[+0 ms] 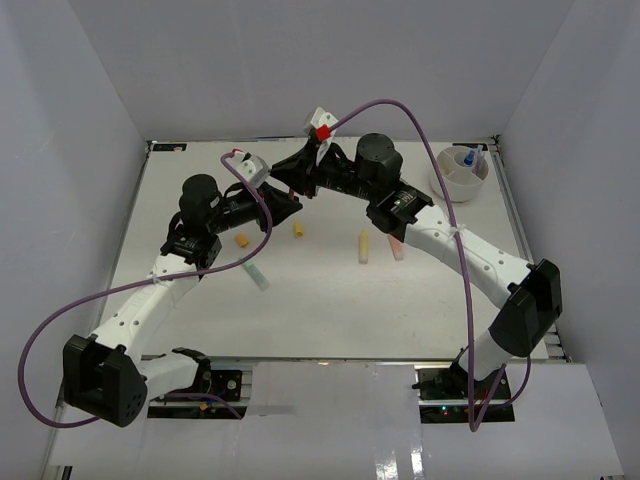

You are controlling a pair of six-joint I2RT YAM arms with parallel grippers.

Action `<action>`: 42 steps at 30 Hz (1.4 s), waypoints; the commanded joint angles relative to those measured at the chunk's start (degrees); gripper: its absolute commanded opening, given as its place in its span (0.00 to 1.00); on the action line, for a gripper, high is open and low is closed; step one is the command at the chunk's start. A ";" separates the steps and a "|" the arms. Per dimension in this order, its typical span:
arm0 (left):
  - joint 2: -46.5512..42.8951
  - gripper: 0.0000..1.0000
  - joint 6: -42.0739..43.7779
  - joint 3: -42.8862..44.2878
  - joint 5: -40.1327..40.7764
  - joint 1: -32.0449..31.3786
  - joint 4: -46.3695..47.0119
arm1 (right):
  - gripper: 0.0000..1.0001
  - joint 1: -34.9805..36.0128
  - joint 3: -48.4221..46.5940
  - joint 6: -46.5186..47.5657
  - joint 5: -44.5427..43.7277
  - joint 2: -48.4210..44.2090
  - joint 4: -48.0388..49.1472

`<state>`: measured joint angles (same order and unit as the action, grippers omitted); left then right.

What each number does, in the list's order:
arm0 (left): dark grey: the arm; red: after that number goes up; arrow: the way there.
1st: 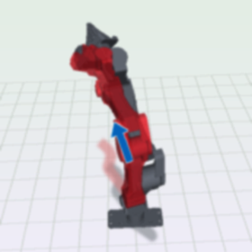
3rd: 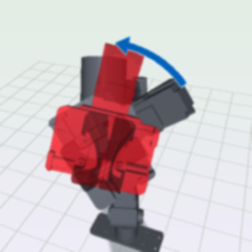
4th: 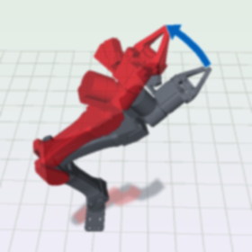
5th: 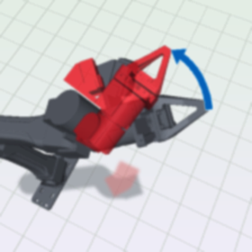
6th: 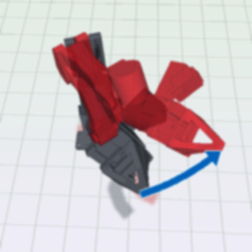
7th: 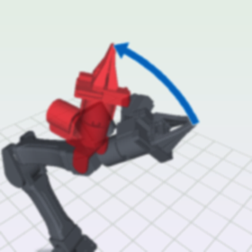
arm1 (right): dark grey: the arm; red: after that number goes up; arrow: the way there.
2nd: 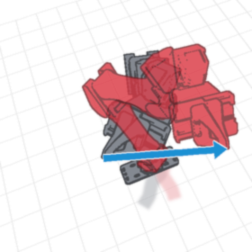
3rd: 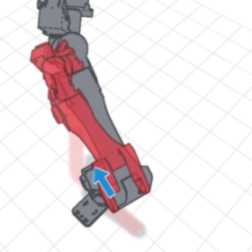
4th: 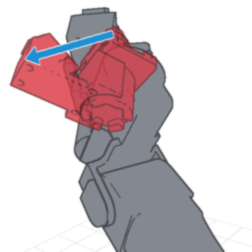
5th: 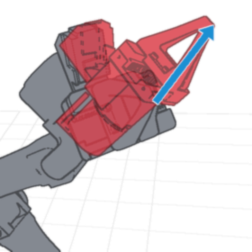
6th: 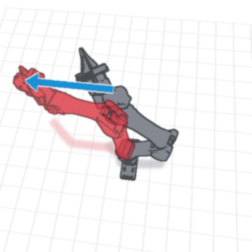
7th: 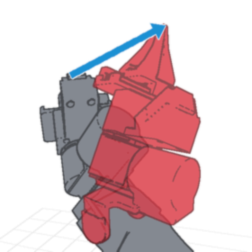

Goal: Sort the stationery into containers
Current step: Close the pen cap on the pen, then place the pen cap in the storage box.

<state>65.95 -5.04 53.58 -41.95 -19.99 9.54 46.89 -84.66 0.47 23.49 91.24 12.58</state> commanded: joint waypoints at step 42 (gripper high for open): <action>-13.57 0.38 -5.51 -12.00 0.65 2.32 16.21 | 0.08 1.10 2.93 -5.48 2.18 1.48 -23.13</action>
<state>54.87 -9.06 41.47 -42.24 -17.45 16.99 46.83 -83.11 -3.01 23.05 90.72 -1.41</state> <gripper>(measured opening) 0.389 0.189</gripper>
